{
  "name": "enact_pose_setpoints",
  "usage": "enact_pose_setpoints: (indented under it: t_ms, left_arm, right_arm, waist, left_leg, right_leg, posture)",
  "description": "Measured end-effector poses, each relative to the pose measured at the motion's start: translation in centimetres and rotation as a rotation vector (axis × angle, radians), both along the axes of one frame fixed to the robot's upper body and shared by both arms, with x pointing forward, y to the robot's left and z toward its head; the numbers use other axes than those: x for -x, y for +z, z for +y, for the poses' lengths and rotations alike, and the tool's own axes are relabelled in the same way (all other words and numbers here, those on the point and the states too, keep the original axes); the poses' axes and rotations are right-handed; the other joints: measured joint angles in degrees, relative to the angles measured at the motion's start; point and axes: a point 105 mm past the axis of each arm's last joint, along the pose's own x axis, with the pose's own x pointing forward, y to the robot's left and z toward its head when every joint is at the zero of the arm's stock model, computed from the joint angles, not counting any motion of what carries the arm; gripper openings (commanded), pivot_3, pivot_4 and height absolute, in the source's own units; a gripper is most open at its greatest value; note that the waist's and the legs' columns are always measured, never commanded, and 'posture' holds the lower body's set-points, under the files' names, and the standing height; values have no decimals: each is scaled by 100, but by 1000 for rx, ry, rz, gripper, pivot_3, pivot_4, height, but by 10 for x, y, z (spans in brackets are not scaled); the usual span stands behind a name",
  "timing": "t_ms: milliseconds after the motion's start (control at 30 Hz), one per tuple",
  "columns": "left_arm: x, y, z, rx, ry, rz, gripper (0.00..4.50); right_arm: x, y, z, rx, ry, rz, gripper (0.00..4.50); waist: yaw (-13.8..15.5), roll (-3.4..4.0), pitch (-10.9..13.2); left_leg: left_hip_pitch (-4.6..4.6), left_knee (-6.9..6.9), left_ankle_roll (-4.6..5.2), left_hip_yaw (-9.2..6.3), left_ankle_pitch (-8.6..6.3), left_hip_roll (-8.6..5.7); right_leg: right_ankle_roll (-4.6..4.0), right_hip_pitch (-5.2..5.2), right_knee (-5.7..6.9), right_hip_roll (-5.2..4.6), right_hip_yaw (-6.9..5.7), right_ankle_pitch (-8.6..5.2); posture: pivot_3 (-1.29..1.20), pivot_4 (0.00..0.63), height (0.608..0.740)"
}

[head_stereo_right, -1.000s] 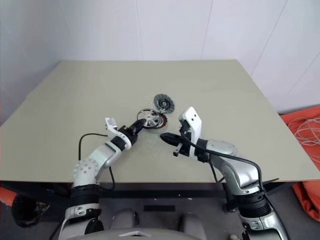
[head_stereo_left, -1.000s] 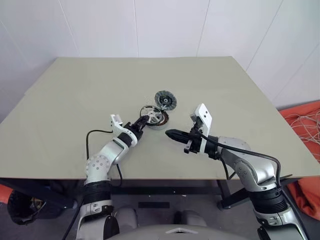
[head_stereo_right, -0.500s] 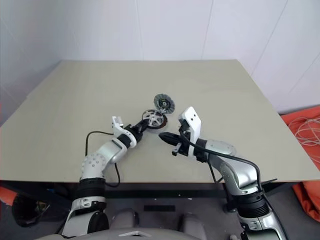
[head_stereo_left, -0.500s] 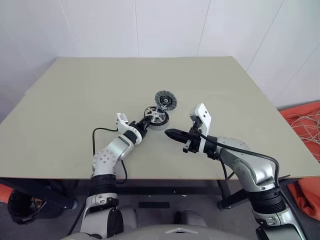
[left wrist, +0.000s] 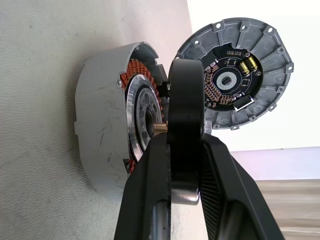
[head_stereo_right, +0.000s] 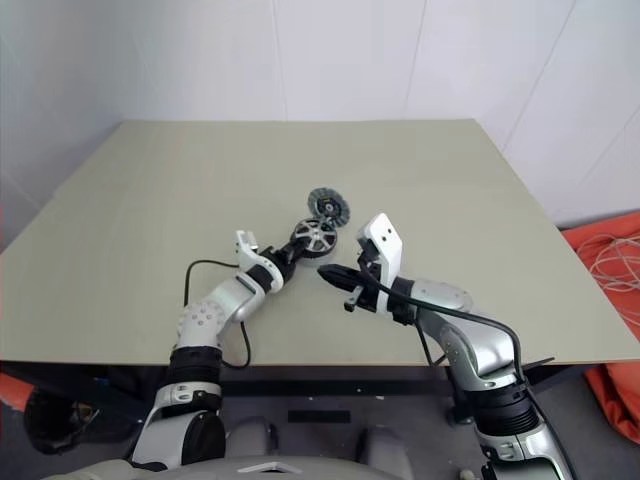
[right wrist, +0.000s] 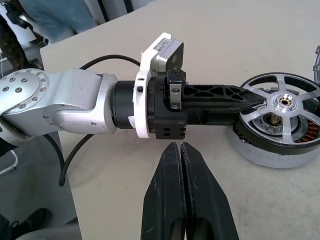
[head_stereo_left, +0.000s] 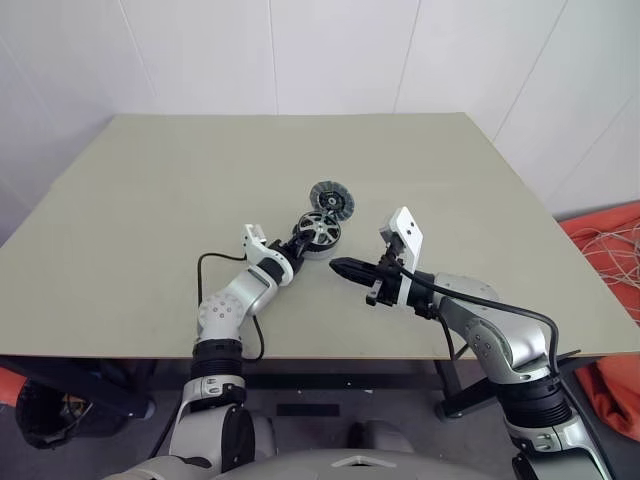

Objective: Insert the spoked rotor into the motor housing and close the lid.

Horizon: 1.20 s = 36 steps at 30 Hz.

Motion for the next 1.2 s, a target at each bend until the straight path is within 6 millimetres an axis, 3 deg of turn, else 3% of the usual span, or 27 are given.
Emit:
enact_pose_setpoints:
  t_ms: [367, 1200]
  left_arm:
    - [-3, 15, -1, 23, 5, -55, 4171]
    - [9, 20, 22, 27, 69, -81, 4171]
  right_arm:
    - [0, 0, 0, -1, 2, -2, 0]
    - [0, -3, 2, -2, 7, 5, 0]
  waist:
    - [0, 0, 0]
    - [-10, -5, 5]
  left_leg:
    - [11, 3, -1, 0, 1, 1]
    - [-7, -9, 1, 1, 0, 2]
  right_leg:
    - [2, 16, 1, -2, -1, -1]
    - [1, -7, -9, 0, -4, -2]
  posture:
    - [0, 0, 740]
    - [0, 0, 740]
